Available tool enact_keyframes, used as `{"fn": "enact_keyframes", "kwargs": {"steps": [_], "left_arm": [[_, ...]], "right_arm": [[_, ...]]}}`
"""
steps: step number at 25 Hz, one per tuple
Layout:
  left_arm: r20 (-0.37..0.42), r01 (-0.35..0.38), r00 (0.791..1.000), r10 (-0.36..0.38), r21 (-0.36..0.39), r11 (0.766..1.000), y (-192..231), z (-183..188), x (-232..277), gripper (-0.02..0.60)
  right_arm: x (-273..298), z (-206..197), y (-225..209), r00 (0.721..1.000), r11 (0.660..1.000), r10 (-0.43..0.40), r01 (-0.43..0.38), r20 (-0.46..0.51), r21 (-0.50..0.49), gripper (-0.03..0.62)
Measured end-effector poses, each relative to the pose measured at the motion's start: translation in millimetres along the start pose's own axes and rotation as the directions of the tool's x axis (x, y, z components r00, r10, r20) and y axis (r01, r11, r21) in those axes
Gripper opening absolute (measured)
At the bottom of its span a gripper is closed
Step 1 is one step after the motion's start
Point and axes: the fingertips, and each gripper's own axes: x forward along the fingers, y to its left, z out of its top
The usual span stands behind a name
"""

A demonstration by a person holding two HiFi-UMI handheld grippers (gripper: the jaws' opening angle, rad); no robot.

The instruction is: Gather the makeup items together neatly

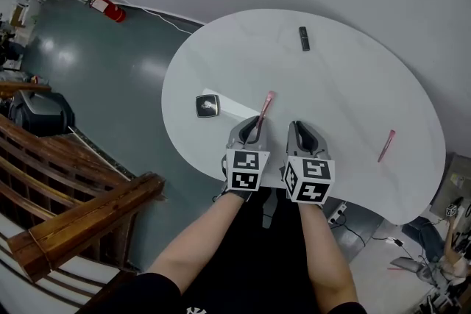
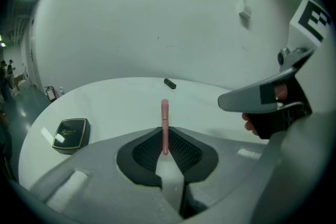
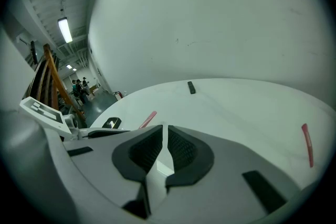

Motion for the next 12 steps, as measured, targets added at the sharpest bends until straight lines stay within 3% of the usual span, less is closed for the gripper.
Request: {"fn": "enact_keyframes", "kwargs": {"steps": [6, 12], "left_arm": [[0.021, 0.073, 0.997, -0.071, -0.072, 0.995, -43.0, 5.1, -9.7, 0.043], [0.048, 0.146, 0.989, -0.142, -0.096, 0.985, -94.9, 20.8, -10.0, 0.043]], "right_arm": [[-33.0, -0.4, -23.0, 0.995, 0.995, -0.095, 0.094, 0.041, 0.028, 0.035], [-73.7, -2.7, -62.9, 0.979, 0.981, -0.189, 0.185, 0.082, 0.054, 0.029]]}}
